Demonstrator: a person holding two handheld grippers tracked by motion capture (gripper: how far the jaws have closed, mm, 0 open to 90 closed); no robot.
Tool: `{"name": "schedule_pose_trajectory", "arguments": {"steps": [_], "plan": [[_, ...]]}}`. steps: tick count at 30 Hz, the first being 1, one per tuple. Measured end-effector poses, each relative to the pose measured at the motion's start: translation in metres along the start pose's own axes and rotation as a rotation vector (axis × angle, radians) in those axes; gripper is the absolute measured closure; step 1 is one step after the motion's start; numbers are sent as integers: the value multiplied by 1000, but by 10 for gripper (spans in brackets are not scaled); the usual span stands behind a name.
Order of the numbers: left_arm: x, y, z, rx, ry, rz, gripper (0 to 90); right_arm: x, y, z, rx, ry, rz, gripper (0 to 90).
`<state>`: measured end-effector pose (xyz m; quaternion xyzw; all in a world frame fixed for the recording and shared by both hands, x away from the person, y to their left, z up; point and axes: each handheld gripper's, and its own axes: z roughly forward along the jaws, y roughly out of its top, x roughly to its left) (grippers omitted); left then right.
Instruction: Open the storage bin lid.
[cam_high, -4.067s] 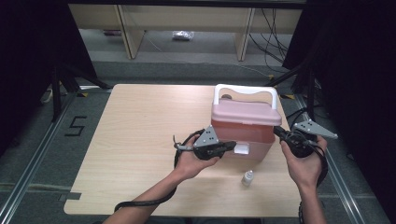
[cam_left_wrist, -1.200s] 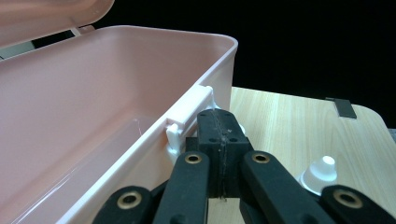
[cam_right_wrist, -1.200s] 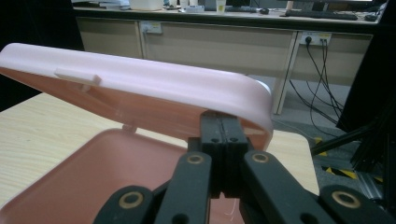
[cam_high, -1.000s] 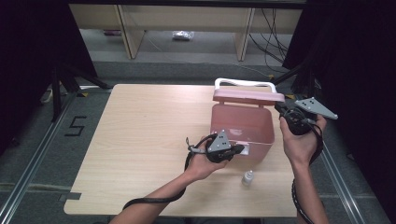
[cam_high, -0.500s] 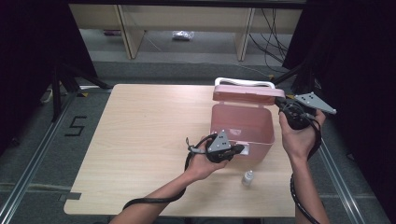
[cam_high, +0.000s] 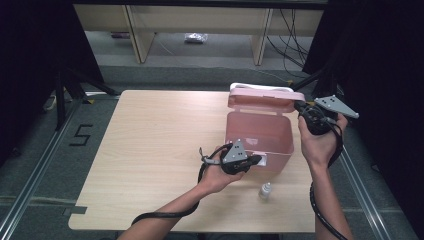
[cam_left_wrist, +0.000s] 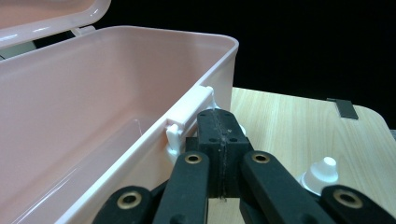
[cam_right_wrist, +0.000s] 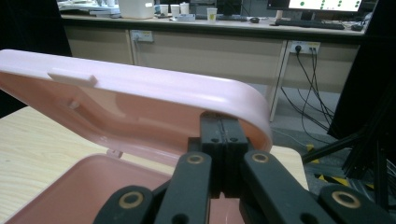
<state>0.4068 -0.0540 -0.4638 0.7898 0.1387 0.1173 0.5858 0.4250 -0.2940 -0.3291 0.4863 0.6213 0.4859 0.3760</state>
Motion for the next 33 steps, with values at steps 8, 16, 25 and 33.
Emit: {"name": "schedule_pose_trajectory", "arguments": {"steps": [8,16,25,33], "plan": [[0,0,1,1,2,-5,897,-2,2,4,-8,-10,-8,900],[0,0,1,-2,4,-4,896,-3,4,7,-6,-13,-2,900],[0,0,1,-1,2,-6,897,-3,7,11,-5,-16,-15,900],[0,0,1,-1,4,-5,896,-3,9,15,-11,-23,-11,900]]}}
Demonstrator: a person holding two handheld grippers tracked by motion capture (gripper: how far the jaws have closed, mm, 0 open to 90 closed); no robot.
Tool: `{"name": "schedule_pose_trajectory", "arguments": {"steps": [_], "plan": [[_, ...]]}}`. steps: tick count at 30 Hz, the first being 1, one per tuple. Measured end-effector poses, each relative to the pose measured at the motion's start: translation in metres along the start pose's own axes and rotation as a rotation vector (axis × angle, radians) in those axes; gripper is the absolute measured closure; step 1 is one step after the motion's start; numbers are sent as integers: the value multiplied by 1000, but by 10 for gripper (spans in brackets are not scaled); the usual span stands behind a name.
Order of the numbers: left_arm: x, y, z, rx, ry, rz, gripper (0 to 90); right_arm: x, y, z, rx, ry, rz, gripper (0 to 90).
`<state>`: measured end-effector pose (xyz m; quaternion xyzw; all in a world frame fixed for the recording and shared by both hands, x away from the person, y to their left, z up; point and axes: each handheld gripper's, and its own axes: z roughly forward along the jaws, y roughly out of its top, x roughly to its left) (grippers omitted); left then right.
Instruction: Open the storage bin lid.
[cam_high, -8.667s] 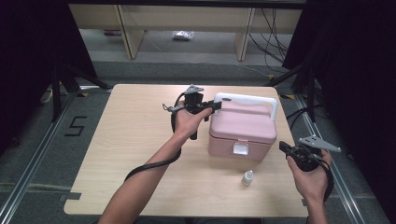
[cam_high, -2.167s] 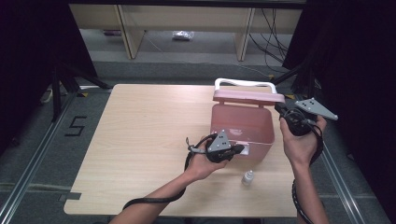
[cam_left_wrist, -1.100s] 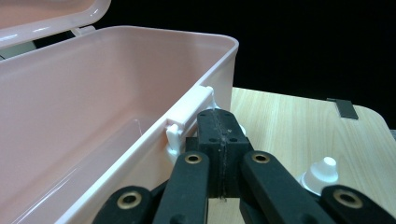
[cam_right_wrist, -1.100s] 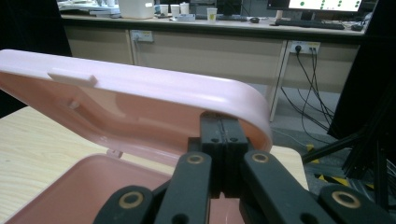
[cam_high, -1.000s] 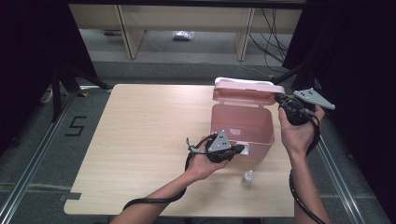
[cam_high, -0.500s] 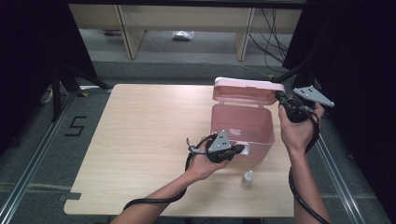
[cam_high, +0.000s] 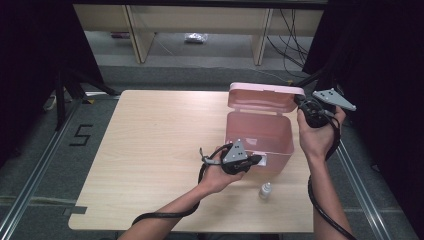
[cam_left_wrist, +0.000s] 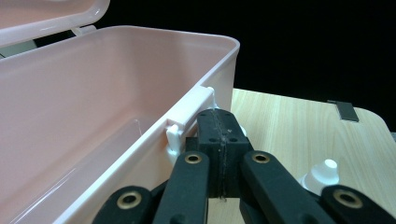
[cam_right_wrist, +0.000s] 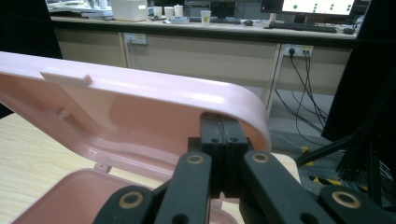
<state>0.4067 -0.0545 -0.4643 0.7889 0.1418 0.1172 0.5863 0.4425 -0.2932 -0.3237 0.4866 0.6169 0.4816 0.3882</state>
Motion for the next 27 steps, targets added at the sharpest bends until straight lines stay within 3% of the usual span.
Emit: {"name": "schedule_pose_trajectory", "arguments": {"steps": [5,7,8,18,19,21,24,27], "plan": [[0,0,0,1,-1,-1,896,-1,1,3,1,-5,-9,900],[0,0,0,1,-1,-1,896,0,1,4,12,-8,12,900],[0,0,0,1,-1,-1,896,-1,1,5,6,-8,-9,900],[0,0,0,2,-1,-1,896,-2,3,12,13,-21,-12,900],[0,0,0,2,-1,-1,896,-1,3,12,16,-23,4,900],[0,0,0,3,-2,-1,896,-3,3,14,12,-24,-20,900],[0,0,0,-2,-4,-2,896,-1,3,16,21,-31,-3,900],[0,0,0,4,-2,-1,896,-2,4,19,20,-29,-19,900]]}}
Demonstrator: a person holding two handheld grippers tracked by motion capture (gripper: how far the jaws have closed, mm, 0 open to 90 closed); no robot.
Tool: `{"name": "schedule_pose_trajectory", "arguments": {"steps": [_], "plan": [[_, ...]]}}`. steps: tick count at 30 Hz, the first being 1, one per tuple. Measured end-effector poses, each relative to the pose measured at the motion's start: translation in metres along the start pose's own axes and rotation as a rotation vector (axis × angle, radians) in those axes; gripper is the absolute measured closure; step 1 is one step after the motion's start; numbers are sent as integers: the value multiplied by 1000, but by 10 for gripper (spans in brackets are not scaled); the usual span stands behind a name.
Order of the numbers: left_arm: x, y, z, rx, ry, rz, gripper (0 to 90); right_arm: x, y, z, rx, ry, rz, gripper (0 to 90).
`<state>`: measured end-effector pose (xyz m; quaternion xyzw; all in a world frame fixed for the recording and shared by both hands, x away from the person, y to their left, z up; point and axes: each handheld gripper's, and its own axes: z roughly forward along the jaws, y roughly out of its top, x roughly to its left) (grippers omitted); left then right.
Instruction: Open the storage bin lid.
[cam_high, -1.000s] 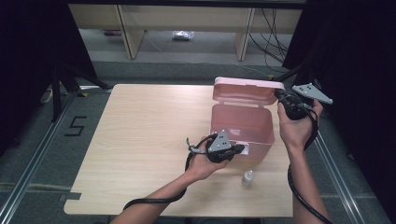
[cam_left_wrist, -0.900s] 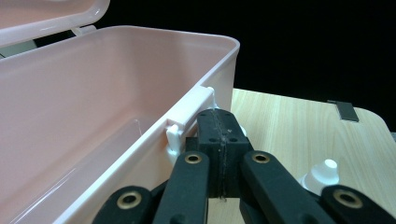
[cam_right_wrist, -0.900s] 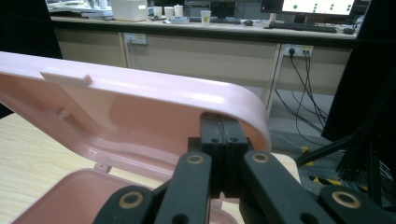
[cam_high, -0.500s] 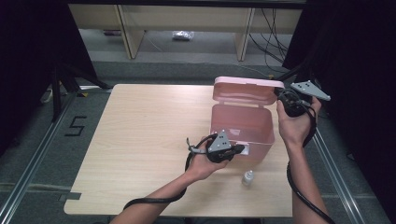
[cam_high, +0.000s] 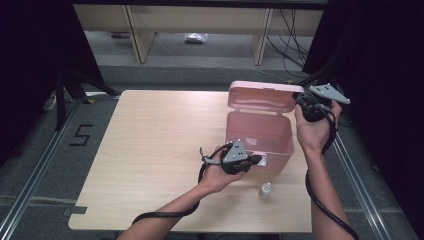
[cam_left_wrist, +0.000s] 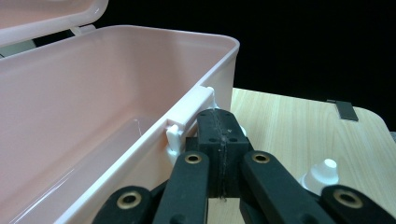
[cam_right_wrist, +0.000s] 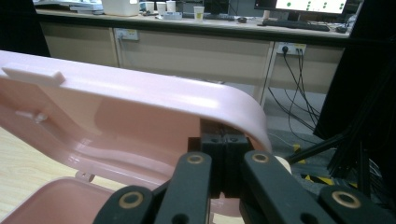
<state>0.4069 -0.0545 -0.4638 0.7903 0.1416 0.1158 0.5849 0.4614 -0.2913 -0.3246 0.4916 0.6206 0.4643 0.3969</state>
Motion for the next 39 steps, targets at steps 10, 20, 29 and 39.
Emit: {"name": "schedule_pose_trajectory", "arguments": {"steps": [10,20,29,39], "plan": [[0,0,0,1,0,2,896,1,3,7,-1,-16,1,900],[0,0,0,0,1,1,896,2,5,14,-5,-29,-6,900],[0,0,0,-2,2,0,896,2,6,18,10,-34,5,900],[0,0,0,-2,2,0,896,-1,5,24,16,-38,-1,900]]}}
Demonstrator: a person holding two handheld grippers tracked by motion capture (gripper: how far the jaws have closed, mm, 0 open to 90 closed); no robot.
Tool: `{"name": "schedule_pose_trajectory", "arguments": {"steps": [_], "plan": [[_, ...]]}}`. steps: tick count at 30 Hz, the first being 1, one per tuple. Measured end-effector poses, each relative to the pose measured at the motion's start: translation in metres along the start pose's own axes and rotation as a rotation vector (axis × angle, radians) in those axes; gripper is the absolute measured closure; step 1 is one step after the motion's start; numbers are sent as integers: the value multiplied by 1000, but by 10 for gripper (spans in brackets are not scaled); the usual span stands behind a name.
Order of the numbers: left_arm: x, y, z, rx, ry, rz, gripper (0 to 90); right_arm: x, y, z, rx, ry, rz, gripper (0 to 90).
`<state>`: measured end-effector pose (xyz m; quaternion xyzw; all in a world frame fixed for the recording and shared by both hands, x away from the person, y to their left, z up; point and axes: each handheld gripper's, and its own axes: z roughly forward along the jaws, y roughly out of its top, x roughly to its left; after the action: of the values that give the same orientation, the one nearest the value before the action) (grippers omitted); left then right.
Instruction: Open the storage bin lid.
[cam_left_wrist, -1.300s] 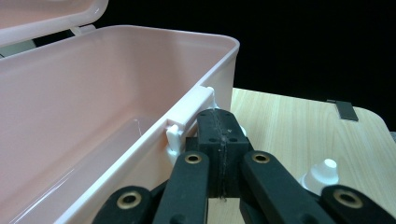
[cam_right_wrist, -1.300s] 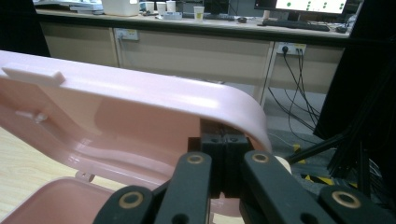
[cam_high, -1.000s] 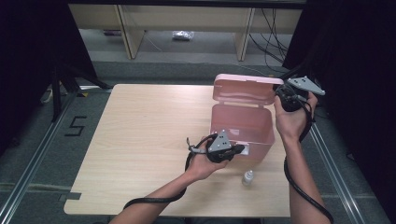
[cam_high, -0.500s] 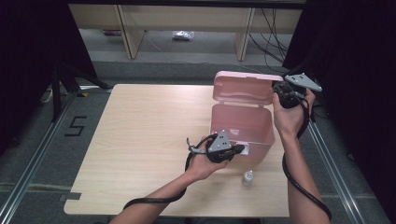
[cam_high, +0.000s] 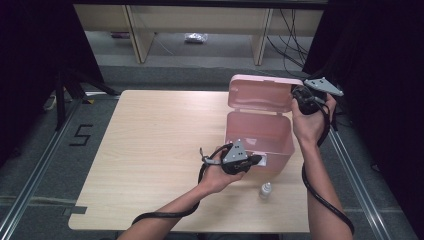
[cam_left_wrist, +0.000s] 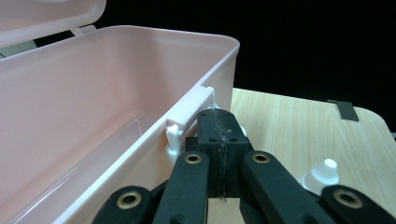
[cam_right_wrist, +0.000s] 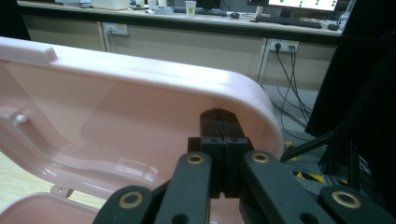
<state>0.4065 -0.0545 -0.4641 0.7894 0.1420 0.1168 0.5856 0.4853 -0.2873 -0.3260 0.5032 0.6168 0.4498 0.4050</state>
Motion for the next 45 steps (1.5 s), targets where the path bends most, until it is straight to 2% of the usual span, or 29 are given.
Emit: {"name": "schedule_pose_trajectory", "arguments": {"steps": [6,20,23,29,30,32,36,38,39,40,45], "plan": [[0,0,0,1,0,0,896,0,-1,2,15,-4,16,900],[0,0,0,1,1,0,896,-4,-7,7,34,-12,-1,900],[0,0,0,0,1,0,896,-3,-8,8,45,-15,19,900],[0,0,0,0,2,0,896,-7,-10,12,55,-26,-5,900],[0,0,0,0,2,0,896,-6,-11,12,62,-24,14,900],[0,0,0,1,2,0,896,-6,-12,13,63,-23,19,900],[0,0,0,0,3,0,896,-6,-12,15,69,-25,13,900],[0,0,0,1,2,0,896,-7,-13,16,64,-28,-7,900],[0,0,0,1,2,0,896,-5,-13,16,67,-33,16,900],[0,0,0,1,3,0,896,-6,-14,17,66,-30,-3,900],[-1,0,0,-2,4,0,896,-7,-17,20,73,-33,8,900]]}}
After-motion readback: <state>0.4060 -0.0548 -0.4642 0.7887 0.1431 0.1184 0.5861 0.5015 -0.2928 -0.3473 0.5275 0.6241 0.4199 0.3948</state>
